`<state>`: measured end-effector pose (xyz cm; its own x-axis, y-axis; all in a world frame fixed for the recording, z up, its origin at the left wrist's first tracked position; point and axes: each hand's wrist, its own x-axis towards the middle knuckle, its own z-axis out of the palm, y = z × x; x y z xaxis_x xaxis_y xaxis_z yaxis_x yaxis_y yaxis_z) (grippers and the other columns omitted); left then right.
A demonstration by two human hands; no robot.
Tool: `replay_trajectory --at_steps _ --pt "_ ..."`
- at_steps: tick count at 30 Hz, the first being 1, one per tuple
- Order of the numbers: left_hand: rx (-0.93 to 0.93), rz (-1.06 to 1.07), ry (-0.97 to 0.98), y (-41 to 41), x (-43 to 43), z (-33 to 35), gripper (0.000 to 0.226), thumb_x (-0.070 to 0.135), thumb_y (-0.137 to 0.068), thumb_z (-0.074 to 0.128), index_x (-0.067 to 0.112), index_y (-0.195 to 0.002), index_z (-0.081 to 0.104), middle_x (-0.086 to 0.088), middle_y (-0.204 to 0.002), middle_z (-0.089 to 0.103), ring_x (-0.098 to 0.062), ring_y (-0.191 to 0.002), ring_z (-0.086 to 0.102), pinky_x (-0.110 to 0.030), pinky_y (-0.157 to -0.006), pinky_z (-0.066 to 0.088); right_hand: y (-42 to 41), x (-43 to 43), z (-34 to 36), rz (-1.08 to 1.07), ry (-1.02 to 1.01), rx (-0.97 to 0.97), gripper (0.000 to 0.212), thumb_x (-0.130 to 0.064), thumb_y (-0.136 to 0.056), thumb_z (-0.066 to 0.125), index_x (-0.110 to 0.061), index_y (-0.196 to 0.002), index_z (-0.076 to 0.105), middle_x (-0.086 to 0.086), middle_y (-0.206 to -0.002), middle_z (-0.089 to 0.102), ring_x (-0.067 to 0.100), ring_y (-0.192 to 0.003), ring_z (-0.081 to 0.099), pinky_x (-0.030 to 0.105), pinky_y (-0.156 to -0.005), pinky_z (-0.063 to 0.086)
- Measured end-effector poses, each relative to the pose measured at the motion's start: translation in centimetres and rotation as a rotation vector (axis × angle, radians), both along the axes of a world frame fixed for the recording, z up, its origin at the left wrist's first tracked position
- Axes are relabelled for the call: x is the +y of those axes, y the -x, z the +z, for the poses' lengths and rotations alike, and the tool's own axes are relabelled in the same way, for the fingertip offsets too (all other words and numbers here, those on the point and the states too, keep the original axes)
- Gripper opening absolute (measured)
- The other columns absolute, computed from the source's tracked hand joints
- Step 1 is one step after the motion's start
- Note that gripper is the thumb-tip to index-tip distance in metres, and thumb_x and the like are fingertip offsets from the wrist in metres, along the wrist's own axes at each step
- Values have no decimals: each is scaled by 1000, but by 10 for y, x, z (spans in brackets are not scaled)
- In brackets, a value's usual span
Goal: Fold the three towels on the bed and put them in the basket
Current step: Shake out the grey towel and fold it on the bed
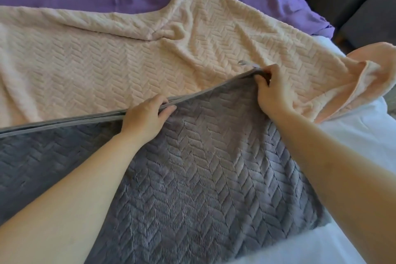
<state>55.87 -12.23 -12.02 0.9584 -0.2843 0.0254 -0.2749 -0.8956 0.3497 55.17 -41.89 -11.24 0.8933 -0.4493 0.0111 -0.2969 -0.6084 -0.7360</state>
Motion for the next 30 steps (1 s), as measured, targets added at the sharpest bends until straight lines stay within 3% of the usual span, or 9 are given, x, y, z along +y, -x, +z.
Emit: replay_trajectory --at_steps 3,8,11,13,15,17,22,26,30 --pt "-294 -45 -48 -13 3 6 28 38 -92 57 9 -93 59 -5 -72 62 -31 -65 59 -32 -64 29 -7 -3 -3 -46 75 -79 5 -32 -96 44 -28 -99 45 -5 -97 53 18 -84 48 31 -62 35" --pt "-222 16 -223 -6 -4 -2 36 35 -87 63 17 -118 59 -6 -123 57 -31 -110 50 -44 -92 30 -9 9 -9 -61 296 190 32 -33 -96 45 -19 -124 44 5 -132 44 30 -117 44 42 -83 41" --pt "-303 -148 -194 21 -11 -5 37 37 -92 50 25 -126 56 0 -139 50 -25 -124 44 -46 -103 24 12 39 -1 84 409 -120 42 -36 -93 41 -26 -135 41 -3 -146 37 26 -133 34 43 -106 27" --pt "-160 -225 -273 44 -9 -15 49 50 -95 32 33 -140 43 5 -152 36 -19 -139 32 -48 -112 15 39 67 -7 400 461 -121 49 -46 -96 31 -31 -143 32 -8 -152 31 19 -142 23 42 -114 16" --pt "32 -124 -341 57 11 -26 61 61 -93 10 40 -149 17 10 -160 11 -13 -147 10 -46 -117 -1 69 75 -20 635 569 124 60 -60 -95 12 -36 -149 13 -13 -158 11 11 -146 1 38 -118 -1" --pt "122 15 -419 59 43 -33 65 66 -89 -4 42 -149 1 13 -159 -4 -10 -147 -3 -43 -117 -8 81 57 -29 612 621 309 66 -66 -91 4 -37 -150 4 -17 -158 -1 7 -145 -8 39 -119 -6" --pt "107 273 -539 82 117 -9 69 63 -91 -4 36 -151 16 3 -161 10 -20 -148 6 -48 -117 -4 87 41 -7 278 614 317 64 -57 -95 16 -25 -151 17 -5 -160 6 16 -147 -2 41 -120 0" --pt "123 140 -450 144 141 4 62 61 -94 10 37 -150 15 4 -159 14 -21 -147 14 -49 -116 1 126 130 2 577 438 166 58 -58 -96 14 -36 -150 9 -13 -157 -3 12 -146 -10 36 -118 -3" --pt "301 443 -495 189 205 -6 66 69 -85 -10 44 -146 -10 13 -159 -6 -15 -148 -4 -49 -118 -3 158 176 -22 802 602 274 59 -64 -92 4 -44 -148 3 -18 -158 0 11 -145 -12 39 -118 -7"
